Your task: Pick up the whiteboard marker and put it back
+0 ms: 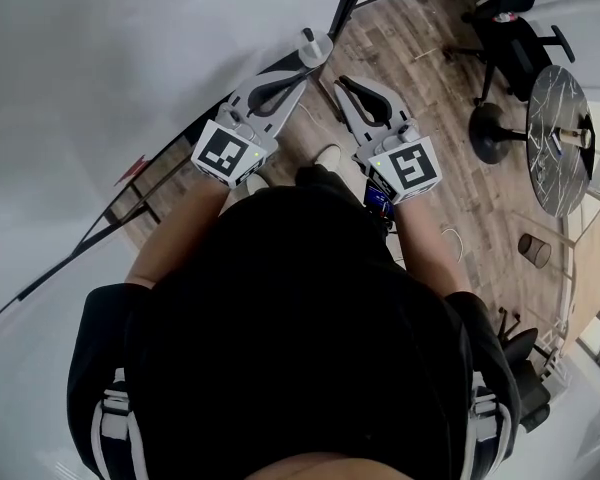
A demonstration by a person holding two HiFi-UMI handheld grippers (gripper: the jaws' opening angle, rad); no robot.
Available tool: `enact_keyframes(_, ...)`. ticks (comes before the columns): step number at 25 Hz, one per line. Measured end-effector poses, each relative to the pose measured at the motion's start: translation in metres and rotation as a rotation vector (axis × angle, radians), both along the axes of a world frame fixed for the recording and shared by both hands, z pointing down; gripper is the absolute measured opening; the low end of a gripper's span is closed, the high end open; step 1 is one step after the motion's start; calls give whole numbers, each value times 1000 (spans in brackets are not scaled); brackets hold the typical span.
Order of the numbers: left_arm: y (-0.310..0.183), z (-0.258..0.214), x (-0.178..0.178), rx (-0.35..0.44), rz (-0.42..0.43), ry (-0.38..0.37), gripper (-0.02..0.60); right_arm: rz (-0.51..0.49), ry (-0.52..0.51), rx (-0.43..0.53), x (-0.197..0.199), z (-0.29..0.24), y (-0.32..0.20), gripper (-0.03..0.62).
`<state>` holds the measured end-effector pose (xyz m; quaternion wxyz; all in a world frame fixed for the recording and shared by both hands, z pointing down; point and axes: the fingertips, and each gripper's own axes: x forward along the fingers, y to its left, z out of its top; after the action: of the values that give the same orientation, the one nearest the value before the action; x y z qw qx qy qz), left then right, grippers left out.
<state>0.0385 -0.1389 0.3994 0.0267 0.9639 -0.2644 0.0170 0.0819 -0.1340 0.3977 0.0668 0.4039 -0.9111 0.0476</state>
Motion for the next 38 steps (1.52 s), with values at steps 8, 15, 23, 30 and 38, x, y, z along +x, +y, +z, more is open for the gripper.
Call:
enact_keyframes(8, 3, -9, 1, 1, 12, 13, 3, -12, -43, 0, -11, -12, 10, 2)
enact_keyframes(15, 3, -16, 3, 1, 23, 16, 3, -11, -40, 32, -9, -19, 7, 0)
enact_keyframes(23, 3, -19, 0, 11, 20, 23, 3, 7, -42, 42, -10, -25, 4, 0)
enact_keyframes(30, 3, -19, 0, 7, 25, 20, 3, 12, -38, 36, -7, -20, 4, 0)
enact_keyframes(38, 3, -18, 0, 6, 27, 23, 3, 6, -47, 36, -7, -19, 4, 0)
